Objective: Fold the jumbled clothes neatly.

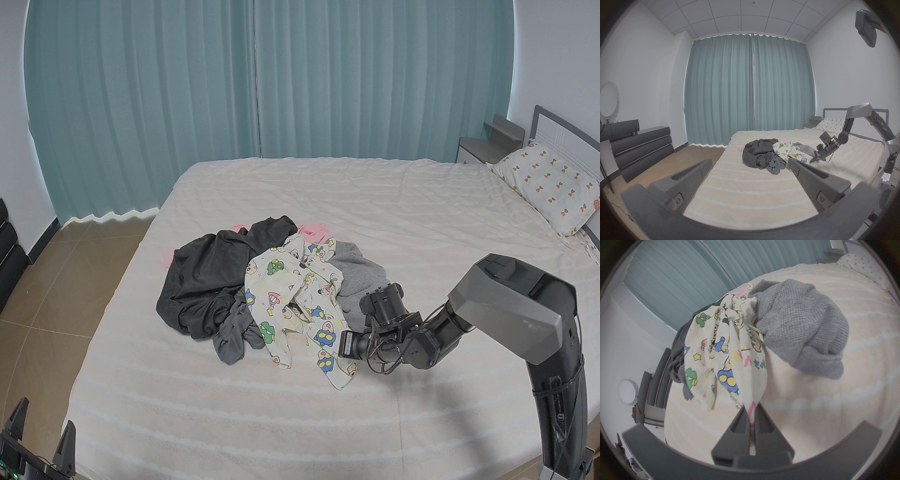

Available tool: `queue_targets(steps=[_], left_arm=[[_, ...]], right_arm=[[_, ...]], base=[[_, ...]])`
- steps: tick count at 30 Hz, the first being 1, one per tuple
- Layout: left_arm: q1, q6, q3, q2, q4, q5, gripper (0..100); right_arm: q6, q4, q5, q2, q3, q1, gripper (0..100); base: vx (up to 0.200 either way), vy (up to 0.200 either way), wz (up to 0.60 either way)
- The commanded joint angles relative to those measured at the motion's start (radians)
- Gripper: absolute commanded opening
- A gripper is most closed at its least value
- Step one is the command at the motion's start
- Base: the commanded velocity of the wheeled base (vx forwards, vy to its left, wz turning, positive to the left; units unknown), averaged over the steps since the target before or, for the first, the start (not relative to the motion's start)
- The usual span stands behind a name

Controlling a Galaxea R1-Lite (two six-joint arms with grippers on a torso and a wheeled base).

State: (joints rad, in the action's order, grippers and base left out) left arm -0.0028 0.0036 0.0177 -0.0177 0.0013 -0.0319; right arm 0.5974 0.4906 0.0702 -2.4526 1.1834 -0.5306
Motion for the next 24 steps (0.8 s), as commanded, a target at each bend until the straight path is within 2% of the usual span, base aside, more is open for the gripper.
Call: queue_targets(steps=[1,3,8,14,17,18,19,21,24], left_arm=[[0.001,0.001,-0.016,0.015,0.0,0.001,100],[0.0,-0.001,-0.016,0.016,0.0,0.001,100],[0.001,-0.01,-0.016,0.016,0.0,0.0,100],[0.001,-0.011,-0.016,0.016,-0.001,-0.002,100],[0.0,-0.034,0.061,-0.002,-0.015,-0.025,100],[-0.003,-0.123,0.243,-0.084,-0.026,-0.062,100],[-0.005,-0.162,0.3,-0.12,-0.018,-0.066,100],[-0.026,-0.168,0.361,-0.185,-0.003,-0.036,100],[-0.062,-0.148,0.377,-0.289,-0.006,0.035,100]], right_arm=[[-0.002,0.12,0.051,0.172,-0.189,-0.009,0],[-0.002,0.22,0.079,0.241,-0.3,-0.022,0],[0.001,0.339,0.151,0.342,-0.432,-0.043,0],[0.002,0.417,0.164,0.426,-0.485,-0.057,0],[0.002,0.417,0.184,0.471,-0.484,-0.06,0],[0.002,0.417,0.214,0.506,-0.481,-0.066,0],[0.004,0.417,0.226,0.518,-0.479,-0.068,0],[0.002,0.417,0.244,0.546,-0.472,-0.074,0],[0.004,0.416,0.25,0.583,-0.444,-0.095,0]], base=[[0.0,0.0,0.0],[0.0,0.0,0.0],[0.0,0.0,0.0],[0.0,0.0,0.0],[0.0,0.0,0.0],[0.0,0.0,0.0],[0.0,0.0,0.0],[0.0,0.0,0.0],[0.0,0.0,0.0]])
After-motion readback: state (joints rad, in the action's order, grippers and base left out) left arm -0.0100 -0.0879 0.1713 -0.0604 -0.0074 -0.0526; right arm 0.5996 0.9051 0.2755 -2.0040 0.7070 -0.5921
